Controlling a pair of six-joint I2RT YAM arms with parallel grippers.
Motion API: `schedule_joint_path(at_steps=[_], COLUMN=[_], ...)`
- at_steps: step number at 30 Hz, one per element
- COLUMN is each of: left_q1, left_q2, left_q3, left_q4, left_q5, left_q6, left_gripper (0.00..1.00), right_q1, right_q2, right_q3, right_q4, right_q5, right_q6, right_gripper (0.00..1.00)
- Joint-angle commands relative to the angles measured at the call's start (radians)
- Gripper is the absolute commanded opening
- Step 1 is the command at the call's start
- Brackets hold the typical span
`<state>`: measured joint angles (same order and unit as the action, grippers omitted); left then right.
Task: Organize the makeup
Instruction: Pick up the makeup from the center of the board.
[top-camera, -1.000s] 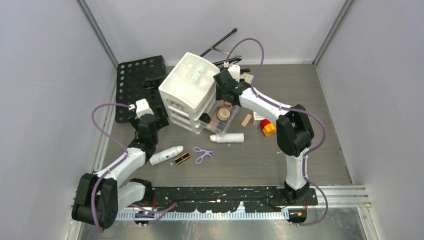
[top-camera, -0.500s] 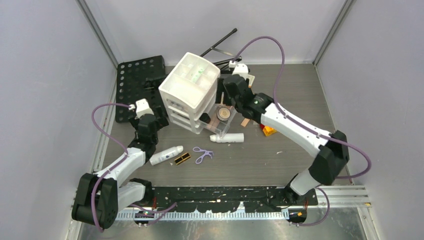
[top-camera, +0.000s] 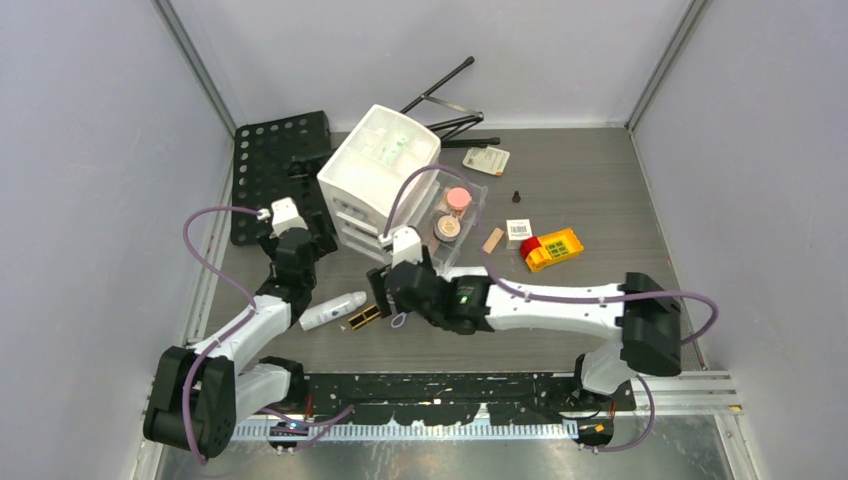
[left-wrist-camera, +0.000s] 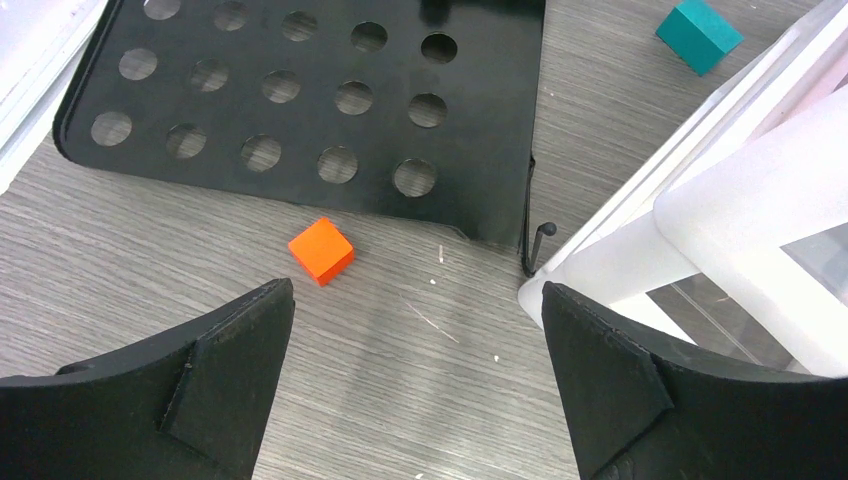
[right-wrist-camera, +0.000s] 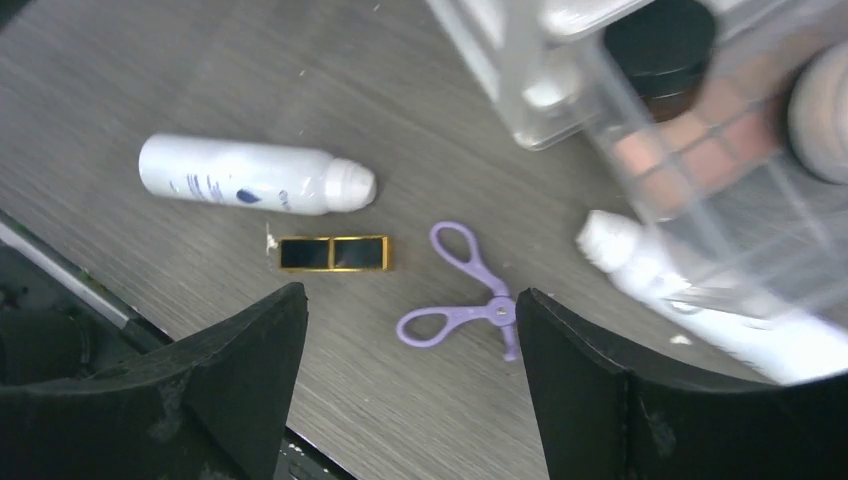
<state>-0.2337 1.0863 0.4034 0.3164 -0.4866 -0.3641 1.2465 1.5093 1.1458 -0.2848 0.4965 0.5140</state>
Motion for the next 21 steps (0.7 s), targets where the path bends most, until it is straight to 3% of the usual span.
schedule_joint_path(at_steps=[1, 9, 21], left_q1=[0.000, 0.000, 0.000], left_q2=[-0.024, -0.037, -0.065], left_q3=[0.018, 0.015, 0.000], left_q4=[0.039, 0.031, 0.030], left_q5=[-0.028, -0.052, -0.089], left_q6=[-0.013, -0.013, -0.019], left_gripper=[0.96, 0.96, 0.97], right_q1=[0.086, 0.112, 0.112], right_q2=[0.109, 0.317, 0.479], right_q3=[0.003, 0.101, 0.206], right_q4=[0.152, 0.185, 0.208], right_q5=[0.095, 0.089, 0.065], right_q6=[0.004, 0.016, 0.064], right_gripper=[0.84, 0.92, 0.94])
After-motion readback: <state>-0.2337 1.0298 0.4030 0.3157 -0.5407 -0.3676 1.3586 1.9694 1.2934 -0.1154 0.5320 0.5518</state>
